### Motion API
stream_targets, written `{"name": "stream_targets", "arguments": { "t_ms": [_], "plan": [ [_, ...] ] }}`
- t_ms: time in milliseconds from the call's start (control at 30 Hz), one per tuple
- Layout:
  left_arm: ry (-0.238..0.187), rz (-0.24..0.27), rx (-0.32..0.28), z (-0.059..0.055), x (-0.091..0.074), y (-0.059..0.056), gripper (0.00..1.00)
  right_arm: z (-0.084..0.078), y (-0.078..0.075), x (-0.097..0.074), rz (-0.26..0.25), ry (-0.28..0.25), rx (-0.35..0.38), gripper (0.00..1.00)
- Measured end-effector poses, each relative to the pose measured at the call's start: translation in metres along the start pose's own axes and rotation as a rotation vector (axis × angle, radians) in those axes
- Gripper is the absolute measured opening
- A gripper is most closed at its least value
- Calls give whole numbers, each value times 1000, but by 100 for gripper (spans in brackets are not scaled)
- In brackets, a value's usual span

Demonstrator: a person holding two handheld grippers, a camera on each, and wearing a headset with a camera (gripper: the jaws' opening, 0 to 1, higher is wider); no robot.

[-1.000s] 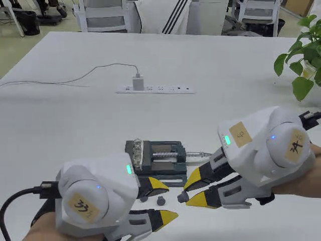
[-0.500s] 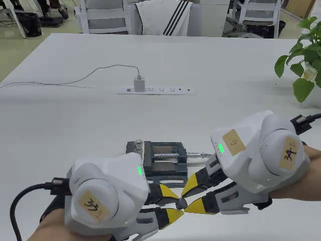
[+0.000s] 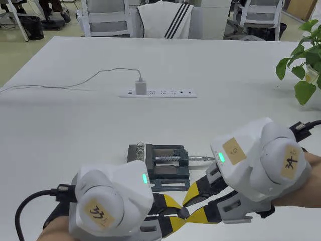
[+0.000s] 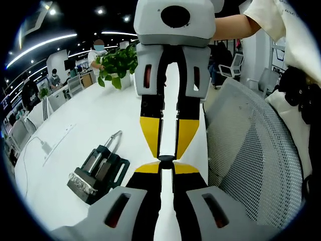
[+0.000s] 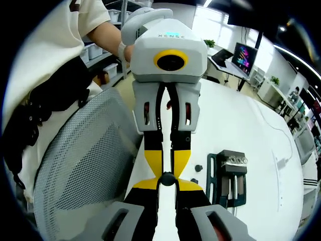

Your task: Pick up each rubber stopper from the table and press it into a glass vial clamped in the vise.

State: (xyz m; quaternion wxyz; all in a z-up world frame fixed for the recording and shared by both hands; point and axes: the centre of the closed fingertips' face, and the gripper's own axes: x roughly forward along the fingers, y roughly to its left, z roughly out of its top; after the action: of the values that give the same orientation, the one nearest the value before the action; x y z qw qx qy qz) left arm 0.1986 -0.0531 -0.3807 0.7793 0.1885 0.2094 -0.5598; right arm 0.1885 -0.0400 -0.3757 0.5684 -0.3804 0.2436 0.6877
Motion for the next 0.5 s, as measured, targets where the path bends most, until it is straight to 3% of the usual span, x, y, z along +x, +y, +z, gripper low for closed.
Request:
{"name": "stream_targets", "arguments": {
  "t_ms": [67,267,500],
  "plan": [
    [-6,-2,-3,0,0,-1,3,0,0,0,9,-9,-5,8],
    [-10,7,0,0,-2,0,3,7,-4,-8,16,-94,119,10],
    [-27,13,10,2,-4,0,3,3,0,-6,35,-91,139,10]
  ]
}}
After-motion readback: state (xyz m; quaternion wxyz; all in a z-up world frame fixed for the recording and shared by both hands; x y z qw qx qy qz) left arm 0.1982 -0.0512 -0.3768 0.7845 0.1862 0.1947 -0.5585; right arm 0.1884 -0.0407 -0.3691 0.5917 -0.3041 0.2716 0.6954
